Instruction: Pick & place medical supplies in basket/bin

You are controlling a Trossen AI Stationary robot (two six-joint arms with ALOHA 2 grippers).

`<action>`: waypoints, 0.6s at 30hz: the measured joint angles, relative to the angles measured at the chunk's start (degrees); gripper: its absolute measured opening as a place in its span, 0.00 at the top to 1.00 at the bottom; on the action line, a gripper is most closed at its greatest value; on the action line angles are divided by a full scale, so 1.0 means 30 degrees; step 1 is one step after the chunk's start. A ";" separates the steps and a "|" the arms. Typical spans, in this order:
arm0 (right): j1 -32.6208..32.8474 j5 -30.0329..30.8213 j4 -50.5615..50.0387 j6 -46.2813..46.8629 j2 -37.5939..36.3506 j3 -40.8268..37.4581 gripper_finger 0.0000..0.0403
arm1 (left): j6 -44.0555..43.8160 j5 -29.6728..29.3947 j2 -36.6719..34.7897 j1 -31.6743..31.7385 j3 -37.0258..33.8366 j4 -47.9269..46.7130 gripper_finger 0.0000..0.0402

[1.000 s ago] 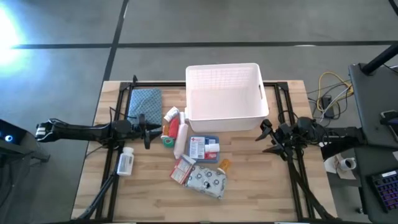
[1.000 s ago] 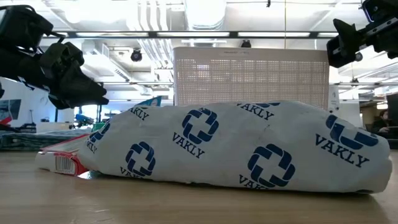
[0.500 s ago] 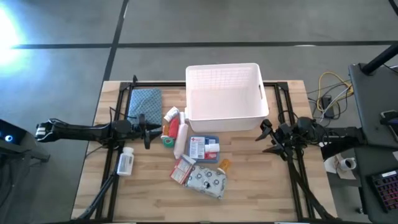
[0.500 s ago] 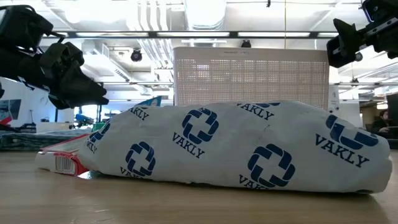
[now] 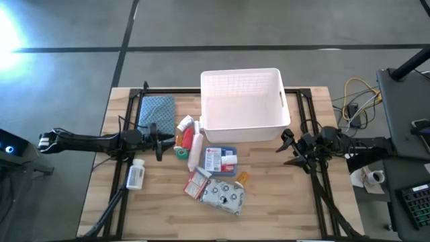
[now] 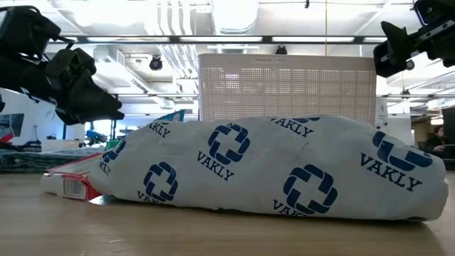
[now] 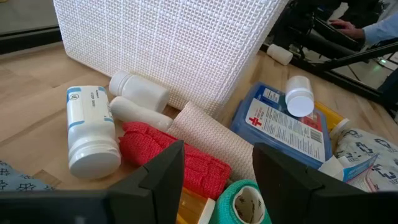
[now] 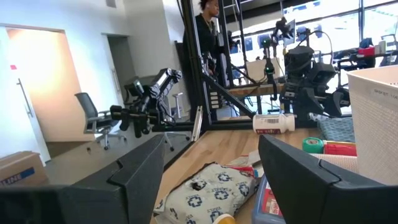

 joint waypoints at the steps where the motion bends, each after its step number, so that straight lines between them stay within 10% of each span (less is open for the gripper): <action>1: 0.0000 0.0005 0.0001 0.0000 0.0000 0.0004 0.38 | -0.0004 0.0001 0.0000 0.0000 0.0000 0.0000 0.57; 18: 0.0004 0.0051 0.0003 0.0000 0.0000 -0.0001 0.38 | -0.0006 0.0003 0.0000 0.0000 0.0000 0.0000 0.57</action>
